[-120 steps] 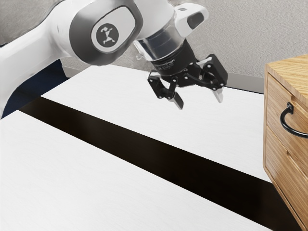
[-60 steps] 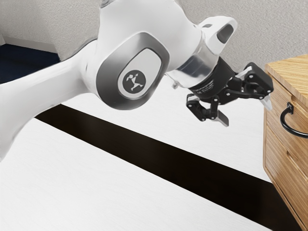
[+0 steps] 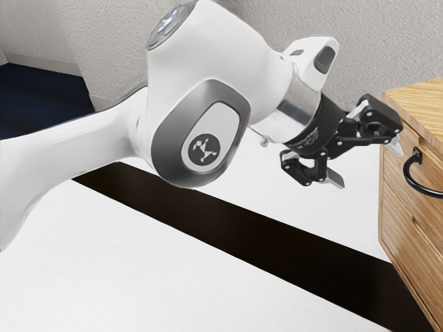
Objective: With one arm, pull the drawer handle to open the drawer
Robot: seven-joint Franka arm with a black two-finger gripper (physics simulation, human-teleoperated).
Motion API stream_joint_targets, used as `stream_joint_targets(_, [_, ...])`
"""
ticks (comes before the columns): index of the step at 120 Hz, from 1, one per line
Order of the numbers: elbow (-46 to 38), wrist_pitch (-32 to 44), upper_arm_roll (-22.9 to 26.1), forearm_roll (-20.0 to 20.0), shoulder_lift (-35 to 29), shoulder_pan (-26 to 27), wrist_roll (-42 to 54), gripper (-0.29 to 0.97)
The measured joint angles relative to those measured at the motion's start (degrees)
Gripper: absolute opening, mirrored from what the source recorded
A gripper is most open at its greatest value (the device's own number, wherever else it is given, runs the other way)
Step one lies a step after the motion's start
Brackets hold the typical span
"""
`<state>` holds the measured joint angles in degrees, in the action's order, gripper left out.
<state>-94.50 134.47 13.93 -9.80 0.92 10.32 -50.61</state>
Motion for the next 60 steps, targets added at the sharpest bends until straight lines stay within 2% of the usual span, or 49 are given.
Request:
stream_joint_targets(43, [-1.9, 2.1, 0.0, -0.2, 1.9, 3.2, -1.9, 0.68])
stream_joint_targets(60, [-3.1, 2.8, -0.1, -0.2, 1.9, 2.8, -2.4, 0.68])
